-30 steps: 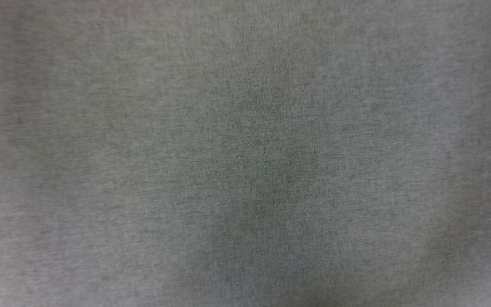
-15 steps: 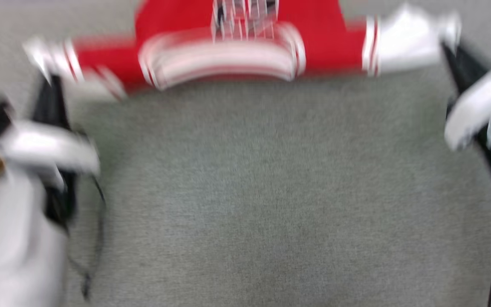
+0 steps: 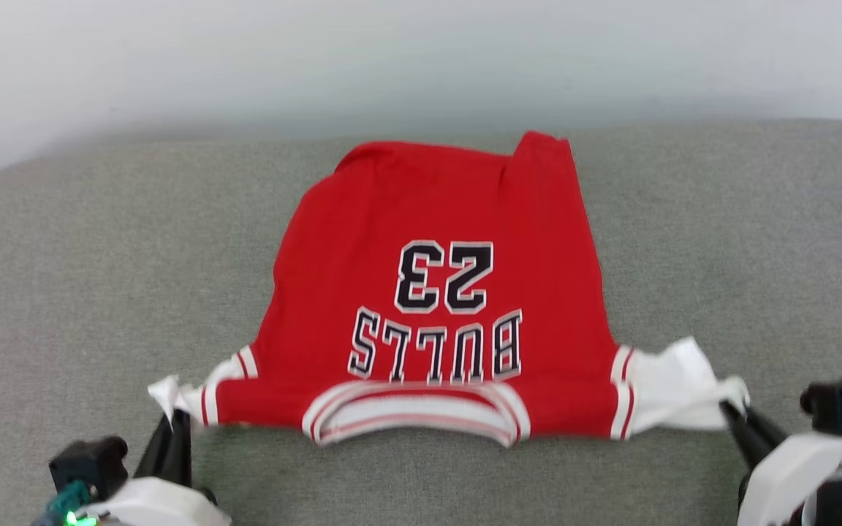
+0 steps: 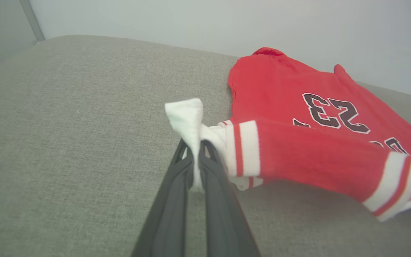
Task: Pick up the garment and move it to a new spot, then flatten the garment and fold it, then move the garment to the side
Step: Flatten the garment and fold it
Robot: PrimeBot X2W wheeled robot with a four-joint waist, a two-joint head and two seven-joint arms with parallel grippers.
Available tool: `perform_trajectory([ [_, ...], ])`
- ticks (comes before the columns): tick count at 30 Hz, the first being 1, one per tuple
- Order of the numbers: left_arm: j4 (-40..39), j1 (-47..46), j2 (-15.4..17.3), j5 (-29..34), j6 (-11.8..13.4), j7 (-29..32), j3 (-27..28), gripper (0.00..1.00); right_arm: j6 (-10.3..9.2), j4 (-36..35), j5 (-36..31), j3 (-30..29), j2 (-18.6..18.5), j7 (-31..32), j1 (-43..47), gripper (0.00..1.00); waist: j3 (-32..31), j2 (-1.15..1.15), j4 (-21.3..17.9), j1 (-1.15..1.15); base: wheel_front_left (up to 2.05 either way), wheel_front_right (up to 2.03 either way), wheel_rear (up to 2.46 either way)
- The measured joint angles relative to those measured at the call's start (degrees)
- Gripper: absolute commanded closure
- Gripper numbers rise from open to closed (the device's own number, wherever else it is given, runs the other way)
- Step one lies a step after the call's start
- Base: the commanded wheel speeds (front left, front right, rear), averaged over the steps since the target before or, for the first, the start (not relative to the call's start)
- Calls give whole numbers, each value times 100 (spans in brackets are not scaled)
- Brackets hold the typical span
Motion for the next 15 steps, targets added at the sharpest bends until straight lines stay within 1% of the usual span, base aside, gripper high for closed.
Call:
perform_trajectory([
  [3,-216,443,-21,9,132,190,-64,100,0,-378,-125,-210,341,267,647,100,-167,0,26,0,0,0,0],
  [6,-326,812,-20,42,250,366,-137,100,0,-578,-212,-411,610,475,1168,100,-260,0,47,0,0,0,0],
  [7,-355,892,-21,47,272,414,-167,100,0,-612,-256,-493,728,543,1327,89,-273,0,54,0,0,0,0],
  [8,-382,952,-30,46,287,431,-192,100,-1,-656,-277,-542,840,608,1462,69,-273,0,61,0,0,0,0],
  [9,-412,995,-57,43,296,442,-215,100,-1,-704,-309,-553,924,637,1572,43,-266,0,65,1,0,0,0],
  [10,-433,1031,-82,43,299,456,-244,100,-3,-733,-315,-565,985,667,1638,11,-262,0,65,1,0,0,0],
  [11,-452,1060,-90,47,314,455,-267,100,-5,-779,-318,-584,1035,683,1678,0,-248,0,66,1,0,0,0],
  [15,-544,1053,-124,47,289,410,-345,100,-5,-971,-331,-638,1138,649,1652,0,-157,0,94,2,0,0,0],
])
